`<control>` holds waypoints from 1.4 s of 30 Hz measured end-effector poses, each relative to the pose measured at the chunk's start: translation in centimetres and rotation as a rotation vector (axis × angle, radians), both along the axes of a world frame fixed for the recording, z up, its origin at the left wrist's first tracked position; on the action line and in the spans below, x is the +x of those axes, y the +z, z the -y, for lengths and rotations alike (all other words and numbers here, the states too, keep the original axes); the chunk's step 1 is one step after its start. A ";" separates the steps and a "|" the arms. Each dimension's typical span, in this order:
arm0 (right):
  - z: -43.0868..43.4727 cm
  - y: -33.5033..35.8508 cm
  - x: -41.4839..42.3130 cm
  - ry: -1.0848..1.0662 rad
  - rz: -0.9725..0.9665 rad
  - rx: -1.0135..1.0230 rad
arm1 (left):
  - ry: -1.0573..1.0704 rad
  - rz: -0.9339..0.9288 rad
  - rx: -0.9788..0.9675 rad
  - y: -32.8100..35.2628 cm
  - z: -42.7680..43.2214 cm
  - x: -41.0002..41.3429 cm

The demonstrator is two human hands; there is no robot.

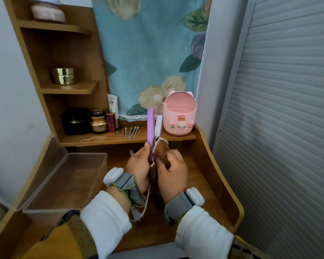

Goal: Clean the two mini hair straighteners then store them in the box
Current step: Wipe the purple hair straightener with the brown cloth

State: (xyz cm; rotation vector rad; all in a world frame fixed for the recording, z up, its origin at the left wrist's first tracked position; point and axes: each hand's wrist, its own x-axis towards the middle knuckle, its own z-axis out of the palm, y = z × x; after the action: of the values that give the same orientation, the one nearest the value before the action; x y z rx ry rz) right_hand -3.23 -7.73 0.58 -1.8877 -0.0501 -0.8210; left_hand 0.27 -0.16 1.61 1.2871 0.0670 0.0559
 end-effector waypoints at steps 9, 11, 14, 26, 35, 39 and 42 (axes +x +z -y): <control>1.8 -0.2 -0.3 0.061 -0.306 0.404 | -0.003 -0.086 -0.297 1.2 -1.1 1.1; 2.1 0.7 0.2 0.001 -0.298 0.424 | -0.001 -0.106 -0.292 1.0 -1.1 0.9; 0.9 1.9 0.2 0.030 -0.099 0.173 | -0.048 -0.097 -0.274 0.7 -0.3 0.6; 0.8 0.0 0.3 0.140 -0.228 0.525 | -0.099 -0.069 -0.372 1.3 -0.4 0.6; 1.0 0.7 1.1 0.139 -0.207 0.642 | -0.174 0.015 -0.191 0.3 0.0 -0.2; 0.6 0.6 0.9 0.148 -0.222 0.534 | -0.221 0.072 -0.073 0.2 -0.3 0.3; 0.3 -0.1 0.4 0.098 -0.217 0.311 | -0.220 0.084 0.012 0.4 -0.6 0.4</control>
State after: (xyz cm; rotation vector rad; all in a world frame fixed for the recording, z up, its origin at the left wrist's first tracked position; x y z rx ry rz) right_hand -2.84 -8.03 0.45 -1.6548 0.1127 -0.5198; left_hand 0.67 0.44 2.02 1.2957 -0.1469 -0.0784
